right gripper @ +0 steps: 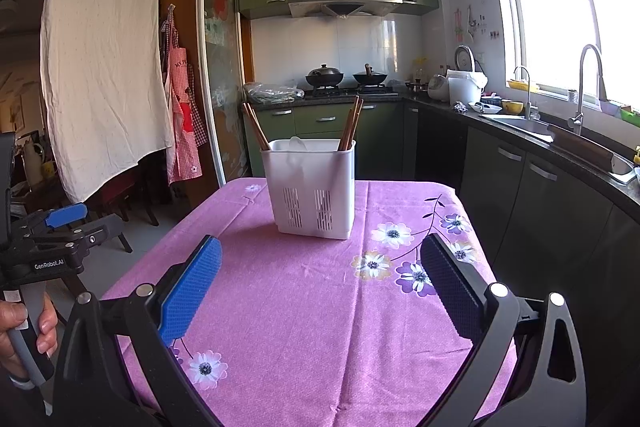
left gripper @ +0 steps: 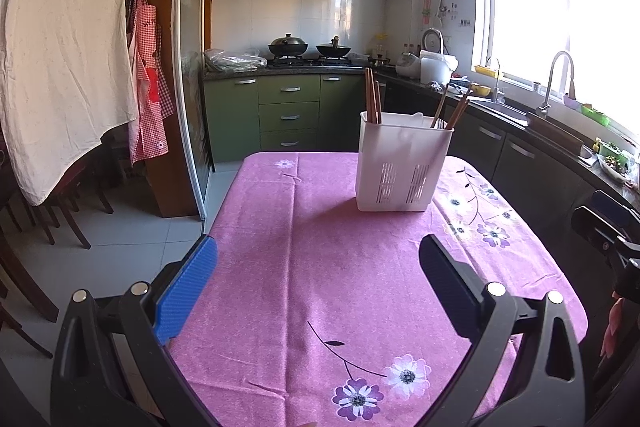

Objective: Organize utensils

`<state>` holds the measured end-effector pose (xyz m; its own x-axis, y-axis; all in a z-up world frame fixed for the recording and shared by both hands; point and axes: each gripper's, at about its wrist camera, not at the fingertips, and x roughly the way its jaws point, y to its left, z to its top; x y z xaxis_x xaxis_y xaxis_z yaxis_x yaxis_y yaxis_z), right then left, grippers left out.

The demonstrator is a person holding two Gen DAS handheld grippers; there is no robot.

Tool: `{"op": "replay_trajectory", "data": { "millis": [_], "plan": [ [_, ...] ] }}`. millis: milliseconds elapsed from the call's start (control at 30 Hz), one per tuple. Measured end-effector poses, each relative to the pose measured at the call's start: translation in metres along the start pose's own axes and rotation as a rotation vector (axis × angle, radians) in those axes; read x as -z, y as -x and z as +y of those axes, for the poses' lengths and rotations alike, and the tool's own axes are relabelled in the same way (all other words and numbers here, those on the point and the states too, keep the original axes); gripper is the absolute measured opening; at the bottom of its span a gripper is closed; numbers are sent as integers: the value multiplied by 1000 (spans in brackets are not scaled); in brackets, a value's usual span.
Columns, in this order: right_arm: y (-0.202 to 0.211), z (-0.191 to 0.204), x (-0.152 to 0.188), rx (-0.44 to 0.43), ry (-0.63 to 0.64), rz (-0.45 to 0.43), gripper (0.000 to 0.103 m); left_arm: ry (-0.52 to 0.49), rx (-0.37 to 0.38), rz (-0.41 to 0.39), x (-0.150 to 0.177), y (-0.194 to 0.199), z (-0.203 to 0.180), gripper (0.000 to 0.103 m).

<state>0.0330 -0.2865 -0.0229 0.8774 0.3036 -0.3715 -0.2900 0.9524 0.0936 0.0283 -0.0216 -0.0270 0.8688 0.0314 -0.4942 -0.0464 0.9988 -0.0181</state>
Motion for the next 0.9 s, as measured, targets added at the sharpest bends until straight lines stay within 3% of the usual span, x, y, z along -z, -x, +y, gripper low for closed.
{"op": "replay_trajectory", "data": {
  "millis": [900],
  "plan": [
    [-5, -2, 4, -7, 6, 12, 98, -6, 4, 57, 0, -9, 0, 96]
  ]
}}
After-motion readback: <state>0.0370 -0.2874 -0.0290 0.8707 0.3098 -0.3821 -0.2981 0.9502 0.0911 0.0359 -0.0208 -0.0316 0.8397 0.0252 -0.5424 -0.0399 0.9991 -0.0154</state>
